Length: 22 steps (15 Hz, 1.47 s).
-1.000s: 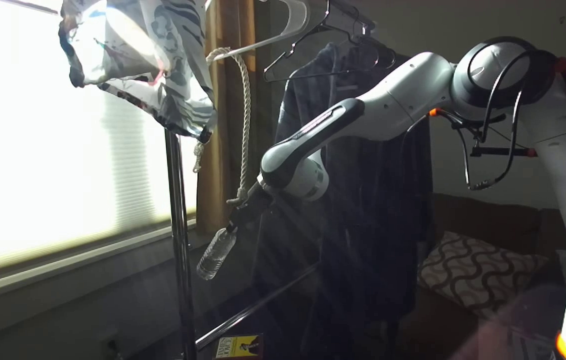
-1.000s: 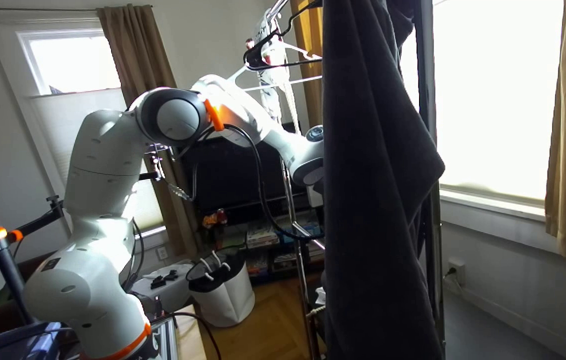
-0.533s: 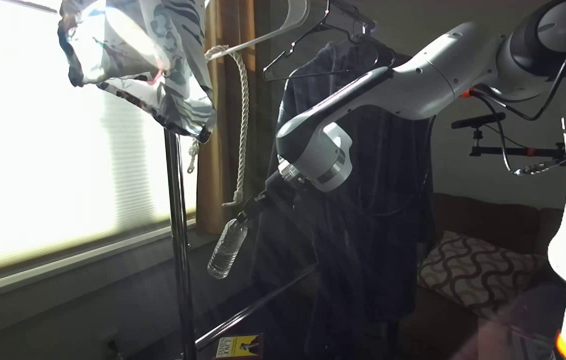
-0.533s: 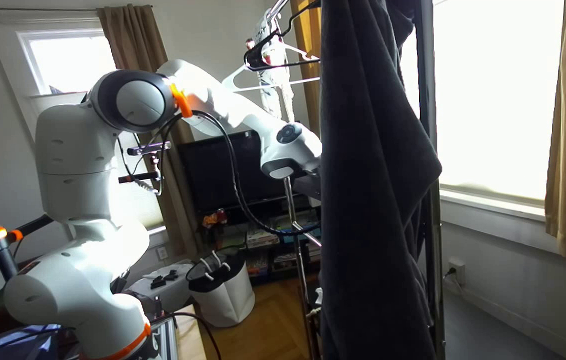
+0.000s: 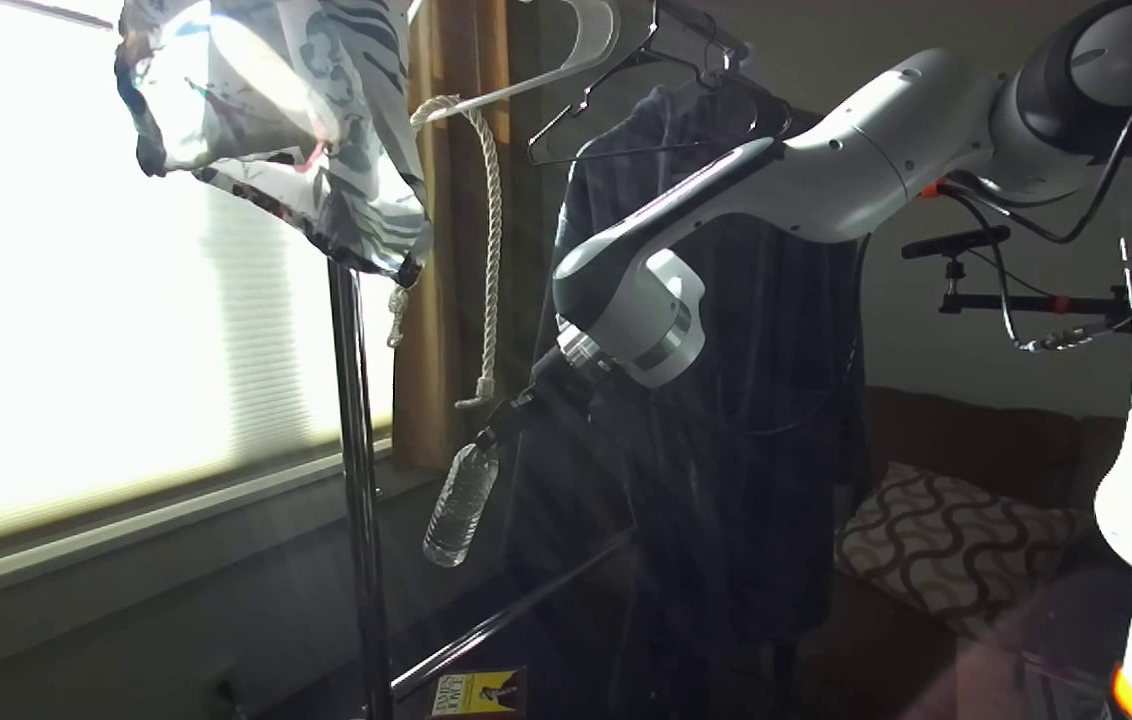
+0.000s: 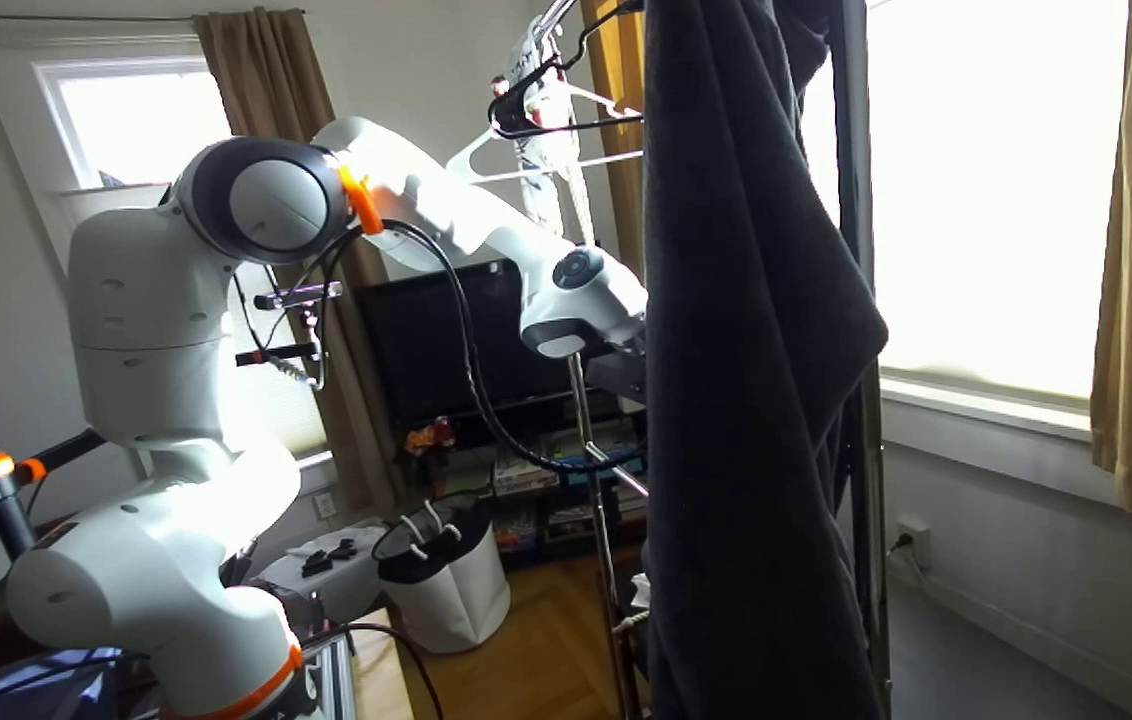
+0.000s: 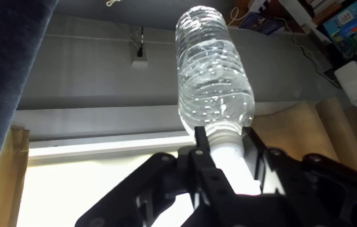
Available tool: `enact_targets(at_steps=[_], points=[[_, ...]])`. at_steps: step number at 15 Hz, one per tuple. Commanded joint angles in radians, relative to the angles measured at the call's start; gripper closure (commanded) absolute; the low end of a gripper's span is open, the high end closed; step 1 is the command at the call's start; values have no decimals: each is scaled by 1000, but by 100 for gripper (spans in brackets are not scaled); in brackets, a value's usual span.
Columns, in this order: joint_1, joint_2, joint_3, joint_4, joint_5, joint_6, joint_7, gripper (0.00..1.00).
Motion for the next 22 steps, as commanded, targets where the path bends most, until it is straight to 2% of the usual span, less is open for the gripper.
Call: enact_targets(at_steps=[1,3,6,8,10,11,12,16,19,20,22], points=[[-16,0,19,4,-17,-28,-59,92],[-56,-52,30,-7,-46,-120,-146,92],[-103,-200,19,-36,-78,-297,-207,92],[-146,-305,26,-41,-66,-433,-267,92],[-159,-402,6,-50,-42,-547,-346,92],[21,-454,-191,-52,-27,-606,-391,92],[46,-498,-230,-69,-32,-648,-431,92],[247,-689,-526,-164,-135,-770,-561,92],[416,-789,-748,-254,-278,-711,-630,92],[458,-678,-752,-166,-289,-713,-531,69],[501,-741,-829,-213,-329,-712,-560,69]])
